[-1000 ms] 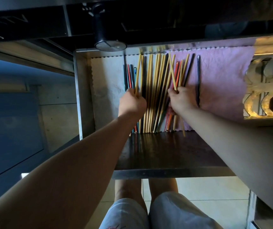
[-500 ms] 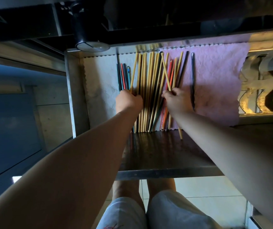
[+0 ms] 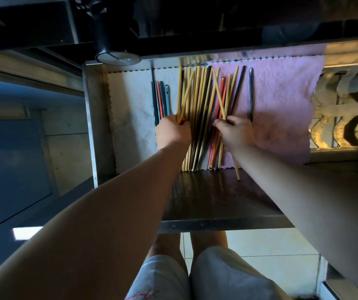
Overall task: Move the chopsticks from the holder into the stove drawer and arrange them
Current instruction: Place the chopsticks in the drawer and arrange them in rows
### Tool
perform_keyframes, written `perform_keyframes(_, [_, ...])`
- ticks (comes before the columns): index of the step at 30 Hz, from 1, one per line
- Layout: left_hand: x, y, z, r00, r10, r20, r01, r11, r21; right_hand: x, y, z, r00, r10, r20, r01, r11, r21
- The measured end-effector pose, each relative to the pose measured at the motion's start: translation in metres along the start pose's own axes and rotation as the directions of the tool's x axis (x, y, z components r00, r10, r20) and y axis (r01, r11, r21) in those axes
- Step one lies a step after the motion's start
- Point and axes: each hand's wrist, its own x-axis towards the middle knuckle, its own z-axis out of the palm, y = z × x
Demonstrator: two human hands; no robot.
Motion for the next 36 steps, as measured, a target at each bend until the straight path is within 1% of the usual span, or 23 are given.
perform_keyframes(2, [0.000,-0.001,0.004,1.000,0.003,-0.014,-0.002,0.999,0.044,-0.001,-0.002,0.003,0.999,-0.003,0.044,0.004,0.999,-0.032])
perform_keyframes(5, [-0.001,-0.003,0.006,0.998,0.049,-0.027,-0.045,0.992,0.114,-0.002,-0.008,0.012,0.998,0.004,0.063,-0.002,1.000,-0.026])
perform_keyframes(7, [0.001,-0.006,0.007,0.998,0.055,-0.009,-0.053,0.992,0.117,-0.003,-0.012,0.019,0.999,-0.012,0.052,0.013,1.000,-0.028])
perform_keyframes(11, [0.007,-0.002,0.002,0.998,0.023,0.056,-0.030,0.991,0.130,-0.006,-0.017,0.026,0.998,-0.069,-0.010,0.068,0.993,-0.098])
perform_keyframes(16, [0.006,0.004,-0.002,0.992,0.004,0.130,-0.017,0.995,0.099,-0.008,-0.022,0.030,0.998,-0.044,-0.035,0.037,0.986,-0.159])
perform_keyframes(18, [0.005,0.003,-0.006,0.994,0.011,0.105,-0.018,0.998,0.066,-0.007,-0.026,0.033,0.999,-0.027,-0.041,0.020,0.985,-0.171])
perform_keyframes(21, [0.005,-0.005,-0.020,0.998,0.039,0.047,-0.043,0.995,0.086,-0.007,-0.032,0.039,0.999,-0.031,-0.043,0.022,0.978,-0.207])
perform_keyframes(24, [0.007,-0.015,-0.032,0.996,0.069,0.059,-0.075,0.991,0.108,-0.010,-0.037,0.047,0.997,-0.039,-0.064,0.019,0.959,-0.282])
perform_keyframes(27, [0.009,-0.022,-0.039,0.995,0.056,0.077,-0.061,0.996,0.064,-0.011,-0.039,0.058,0.997,-0.043,-0.061,0.020,0.941,-0.337])
perform_keyframes(32, [0.010,-0.027,-0.037,0.996,-0.023,0.087,0.030,0.996,-0.087,-0.012,-0.050,0.067,0.998,-0.045,-0.054,0.014,0.877,-0.480])
perform_keyframes(34, [0.010,-0.028,-0.036,0.995,-0.053,0.089,0.065,0.989,-0.134,-0.011,-0.055,0.067,0.998,-0.037,-0.046,0.009,0.865,-0.502])
perform_keyframes(36, [0.009,-0.027,-0.036,0.996,-0.053,0.076,0.065,0.986,-0.154,-0.011,-0.059,0.068,0.999,-0.014,-0.046,-0.012,0.858,-0.513])
